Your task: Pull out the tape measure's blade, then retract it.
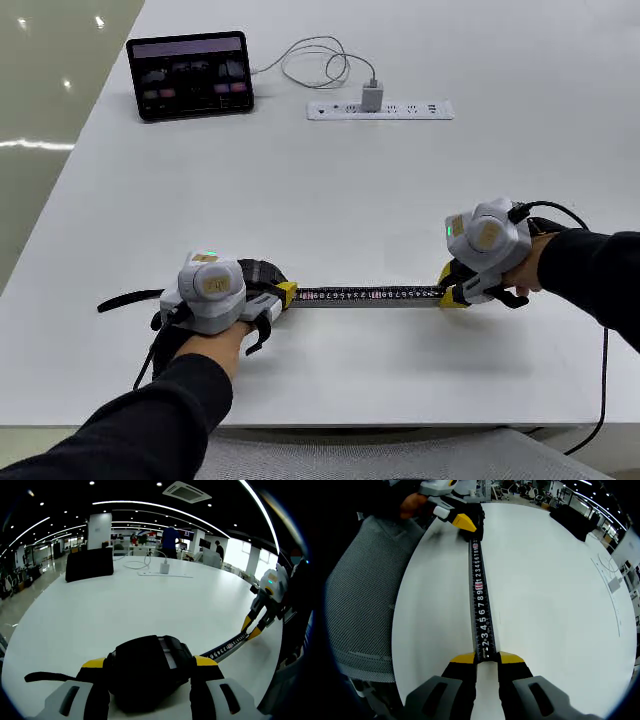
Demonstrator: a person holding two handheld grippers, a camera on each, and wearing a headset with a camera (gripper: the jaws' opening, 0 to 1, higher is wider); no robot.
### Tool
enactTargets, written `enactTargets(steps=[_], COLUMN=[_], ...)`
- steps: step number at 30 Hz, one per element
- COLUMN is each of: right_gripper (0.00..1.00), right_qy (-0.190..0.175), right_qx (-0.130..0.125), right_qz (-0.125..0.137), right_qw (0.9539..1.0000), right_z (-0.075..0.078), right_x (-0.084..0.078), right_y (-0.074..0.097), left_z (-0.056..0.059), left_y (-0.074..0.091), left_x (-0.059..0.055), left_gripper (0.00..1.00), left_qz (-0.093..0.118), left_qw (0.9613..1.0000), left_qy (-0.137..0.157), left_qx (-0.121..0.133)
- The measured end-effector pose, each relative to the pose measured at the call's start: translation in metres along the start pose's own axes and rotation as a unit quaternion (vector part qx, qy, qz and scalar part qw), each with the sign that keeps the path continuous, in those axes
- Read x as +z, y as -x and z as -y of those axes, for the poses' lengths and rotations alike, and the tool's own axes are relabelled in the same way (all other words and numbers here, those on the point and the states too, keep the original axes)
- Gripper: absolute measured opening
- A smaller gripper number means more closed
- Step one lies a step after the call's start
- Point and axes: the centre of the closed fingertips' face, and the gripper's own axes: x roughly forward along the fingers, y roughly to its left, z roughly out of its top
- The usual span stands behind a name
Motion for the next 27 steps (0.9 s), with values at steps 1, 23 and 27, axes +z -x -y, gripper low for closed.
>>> enactTargets(steps=[1,23,27], right_gripper=[0.11,0.11,0.11], right_qy=[0.000,-0.002,-0.004], right_qx=[0.000,-0.002,-0.003], right_qz=[0.000,0.005,0.006], right_qw=[1.0000,1.0000,1.0000], right_z=[0.000,-0.005,-0.007], right_x=[0.000,0.013,0.015], right_y=[0.000,-0.001,0.000], left_z=[0.000,-0.001,0.000], left_y=[0.000,0.000,0.000], left_x=[0.000,0.000,0.000], left_gripper=[0.61,0.61,0.61], left_qz=[0.000,0.000,0.000], left_qw=[1.0000,1.0000,1.0000], left_qy=[0.000,0.001,0.001], left_qx=[0.000,0.000,-0.001])
